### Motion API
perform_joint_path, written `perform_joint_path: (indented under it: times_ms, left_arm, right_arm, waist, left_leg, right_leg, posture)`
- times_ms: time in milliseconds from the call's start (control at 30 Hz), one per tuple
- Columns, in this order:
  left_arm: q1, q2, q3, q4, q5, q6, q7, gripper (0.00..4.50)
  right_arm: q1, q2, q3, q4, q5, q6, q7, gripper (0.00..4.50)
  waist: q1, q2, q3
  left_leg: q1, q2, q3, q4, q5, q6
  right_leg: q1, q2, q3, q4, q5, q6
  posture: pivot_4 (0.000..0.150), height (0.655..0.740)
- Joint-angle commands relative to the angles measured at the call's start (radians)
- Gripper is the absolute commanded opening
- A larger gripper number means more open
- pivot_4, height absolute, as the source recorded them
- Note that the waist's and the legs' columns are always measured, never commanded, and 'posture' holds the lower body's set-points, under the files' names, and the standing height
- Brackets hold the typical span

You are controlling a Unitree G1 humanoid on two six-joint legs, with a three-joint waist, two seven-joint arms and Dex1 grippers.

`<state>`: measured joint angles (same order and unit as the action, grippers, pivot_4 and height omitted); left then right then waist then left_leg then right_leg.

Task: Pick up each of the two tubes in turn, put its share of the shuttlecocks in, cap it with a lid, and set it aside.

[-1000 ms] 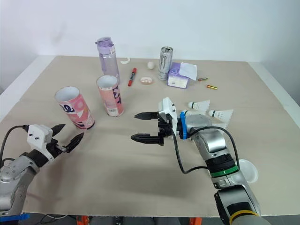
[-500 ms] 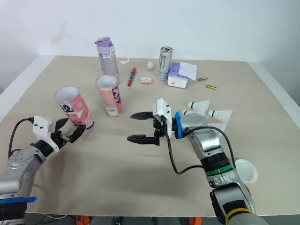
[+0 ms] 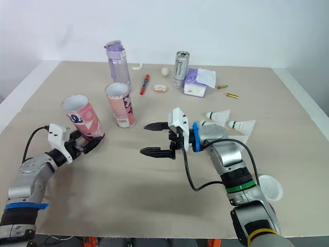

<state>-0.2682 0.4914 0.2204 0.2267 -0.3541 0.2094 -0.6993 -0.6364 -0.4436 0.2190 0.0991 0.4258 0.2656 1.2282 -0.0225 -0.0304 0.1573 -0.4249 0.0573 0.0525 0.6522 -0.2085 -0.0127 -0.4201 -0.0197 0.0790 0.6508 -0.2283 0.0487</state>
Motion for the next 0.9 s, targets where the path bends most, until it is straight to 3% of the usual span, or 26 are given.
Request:
perform_joint_path:
  times_ms: [33, 533, 900]
  left_arm:
    - [-0.048, 0.017, -0.005, 0.046, 0.017, -0.055, -0.025, 4.5]
    - [-0.198, 0.017, -0.046, 0.308, 0.078, -0.203, -0.115, 4.5]
    - [-0.24, -0.004, -0.039, 0.386, 0.064, -0.29, -0.16, 4.5]
  right_arm:
    - [-0.006, -0.01, -0.035, -0.056, 0.01, 0.001, -0.002, 4.46]
    - [-0.001, -0.029, -0.048, -0.078, 0.017, 0.019, -0.016, 4.46]
    - [0.01, -0.029, -0.057, -0.082, 0.013, 0.022, -0.018, 4.46]
  waist:
    - [0.0, 0.0, 0.0]
    - [0.001, 0.0, 0.0]
    - [0.001, 0.0, 0.0]
  left_leg:
    - [0.0, 0.0, 0.0, 0.0, 0.0, 0.0]
    - [-0.002, 0.0, -0.001, 0.0, 0.0, 0.0]
    - [-0.002, 0.0, -0.001, 0.0, 0.0, 0.0]
  right_leg:
    - [0.0, 0.0, 0.0, 0.0, 0.0, 0.0]
    - [-0.001, 0.001, 0.0, 0.0, 0.0, 0.0]
    - [-0.001, 0.001, 0.0, 0.0, 0.0, 0.001]
  posture:
    - [0.15, 0.74]
    - [0.15, 0.74]
    - [0.15, 0.74]
